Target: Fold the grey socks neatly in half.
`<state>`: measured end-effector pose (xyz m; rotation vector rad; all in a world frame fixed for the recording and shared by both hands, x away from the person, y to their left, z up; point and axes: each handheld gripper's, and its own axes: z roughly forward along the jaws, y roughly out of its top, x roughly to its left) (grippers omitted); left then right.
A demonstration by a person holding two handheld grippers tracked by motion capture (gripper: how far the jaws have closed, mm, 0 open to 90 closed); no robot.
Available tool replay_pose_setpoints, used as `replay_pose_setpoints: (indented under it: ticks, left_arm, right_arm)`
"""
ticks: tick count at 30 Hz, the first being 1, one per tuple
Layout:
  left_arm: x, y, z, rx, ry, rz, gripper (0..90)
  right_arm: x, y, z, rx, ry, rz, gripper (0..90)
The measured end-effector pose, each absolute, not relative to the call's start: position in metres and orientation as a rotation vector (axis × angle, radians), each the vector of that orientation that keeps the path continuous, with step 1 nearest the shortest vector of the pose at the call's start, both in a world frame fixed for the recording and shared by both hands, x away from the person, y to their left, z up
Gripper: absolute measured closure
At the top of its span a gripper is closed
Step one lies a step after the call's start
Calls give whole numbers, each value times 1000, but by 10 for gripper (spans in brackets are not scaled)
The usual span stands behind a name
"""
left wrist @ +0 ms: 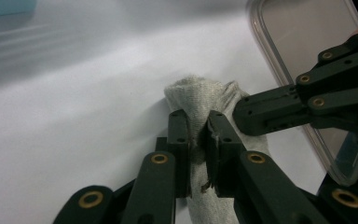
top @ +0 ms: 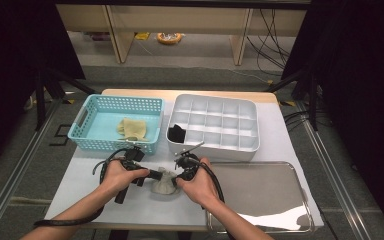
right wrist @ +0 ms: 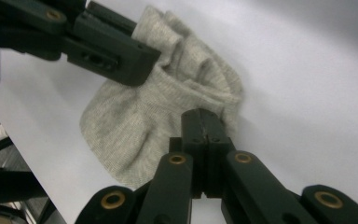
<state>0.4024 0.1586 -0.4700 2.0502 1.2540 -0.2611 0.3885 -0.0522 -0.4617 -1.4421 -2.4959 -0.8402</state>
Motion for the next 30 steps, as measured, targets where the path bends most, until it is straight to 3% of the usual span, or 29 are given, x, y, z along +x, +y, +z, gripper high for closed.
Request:
replay_pose_setpoints:
  ticks: [5, 12, 19, 21, 25, 30]
  left_arm:
    - [399, 159, -471, 2042, 1262, -233, 808]
    - [398, 159, -470, 2017, 1276, -241, 801]
    - [395, 169, -467, 2039, 1255, -260, 621]
    - [394, 171, -469, 2031, 1264, -259, 606]
    - [396, 176, -476, 2077, 1243, -343, 616]
    - [399, 172, -478, 2059, 1250, -416, 705]
  right_arm:
    - [384, -48, -452, -1449, -2473, -909, 900]
    - [387, -39, -467, -1418, -2481, -885, 900]
    - [388, -42, -469, -1416, -2491, -879, 900]
    - [387, -41, -467, -1447, -2466, -864, 900]
    - [386, -41, -467, -1457, -2453, -859, 900]
    - [387, -42, -468, -1462, -2457, -852, 900]
